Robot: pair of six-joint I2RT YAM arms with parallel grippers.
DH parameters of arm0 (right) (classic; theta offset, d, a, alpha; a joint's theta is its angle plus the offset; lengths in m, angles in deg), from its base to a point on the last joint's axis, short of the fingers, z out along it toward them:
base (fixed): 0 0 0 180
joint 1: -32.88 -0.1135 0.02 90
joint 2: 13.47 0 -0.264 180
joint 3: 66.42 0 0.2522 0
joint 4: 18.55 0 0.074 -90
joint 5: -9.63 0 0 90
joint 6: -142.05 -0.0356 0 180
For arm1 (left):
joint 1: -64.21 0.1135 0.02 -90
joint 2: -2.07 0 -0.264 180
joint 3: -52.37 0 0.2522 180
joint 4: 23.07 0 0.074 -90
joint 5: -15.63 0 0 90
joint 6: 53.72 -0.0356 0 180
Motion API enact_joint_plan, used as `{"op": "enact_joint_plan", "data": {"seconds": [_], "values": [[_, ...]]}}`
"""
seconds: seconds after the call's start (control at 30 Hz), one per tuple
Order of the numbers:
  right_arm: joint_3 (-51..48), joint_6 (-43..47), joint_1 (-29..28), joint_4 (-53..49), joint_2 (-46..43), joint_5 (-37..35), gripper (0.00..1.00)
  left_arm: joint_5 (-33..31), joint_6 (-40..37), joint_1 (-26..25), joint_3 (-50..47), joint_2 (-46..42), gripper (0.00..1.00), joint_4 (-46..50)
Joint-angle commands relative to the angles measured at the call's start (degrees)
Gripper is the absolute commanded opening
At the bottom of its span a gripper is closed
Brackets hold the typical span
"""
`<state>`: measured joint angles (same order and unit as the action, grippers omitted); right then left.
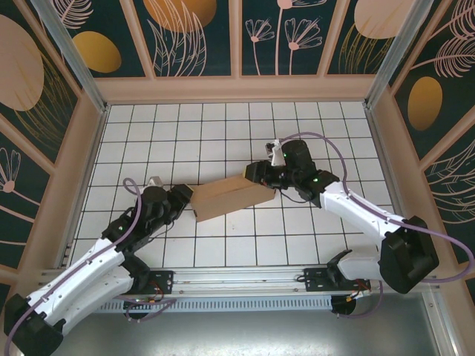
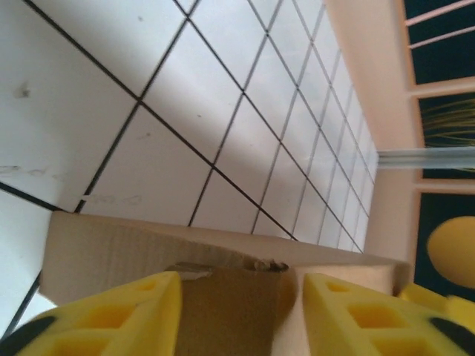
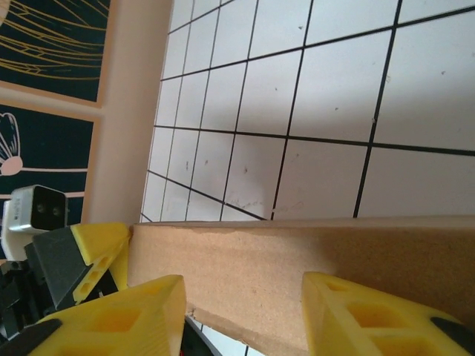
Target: Fold the paper box
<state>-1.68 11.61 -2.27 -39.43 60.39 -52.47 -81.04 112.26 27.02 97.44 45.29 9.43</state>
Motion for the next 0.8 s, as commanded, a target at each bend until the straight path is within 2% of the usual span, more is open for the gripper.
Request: {"op": "enact_joint_plan", "data": {"seconds": [0.0, 0.1, 0.23, 0.57, 0.67, 0.77], "values": [[2.00, 2.09, -0.34, -11.09, 1.92, -1.91, 0.51, -3.03, -6.35, -0.32, 5.03, 1.63, 0.57, 7.14], [5.22, 3.49, -0.03, -13.27, 1.74, -1.60, 0.55, -4.77, -9.41, -0.32, 9.04, 2.21, 0.63, 9.13], [8.46, 4.58, 1.01, -15.25, 1.04, 0.41, 0.59, -6.28, -12.89, -0.31, 13.59, 2.72, 0.64, 11.29], [14.01, 5.46, 3.50, -16.93, 1.96, 6.00, 0.60, -7.51, -18.72, -0.33, 18.16, 5.24, 0.69, 12.19], [16.74, 8.94, 4.35, -19.37, 1.73, 6.18, 0.60, -7.78, -26.82, -0.29, 20.70, 5.38, 0.73, 11.52], [20.46, 16.99, 7.13, -22.95, 0.66, 3.59, 0.54, -7.41, -41.59, -0.28, 22.95, 4.63, 0.74, 11.13]]}}
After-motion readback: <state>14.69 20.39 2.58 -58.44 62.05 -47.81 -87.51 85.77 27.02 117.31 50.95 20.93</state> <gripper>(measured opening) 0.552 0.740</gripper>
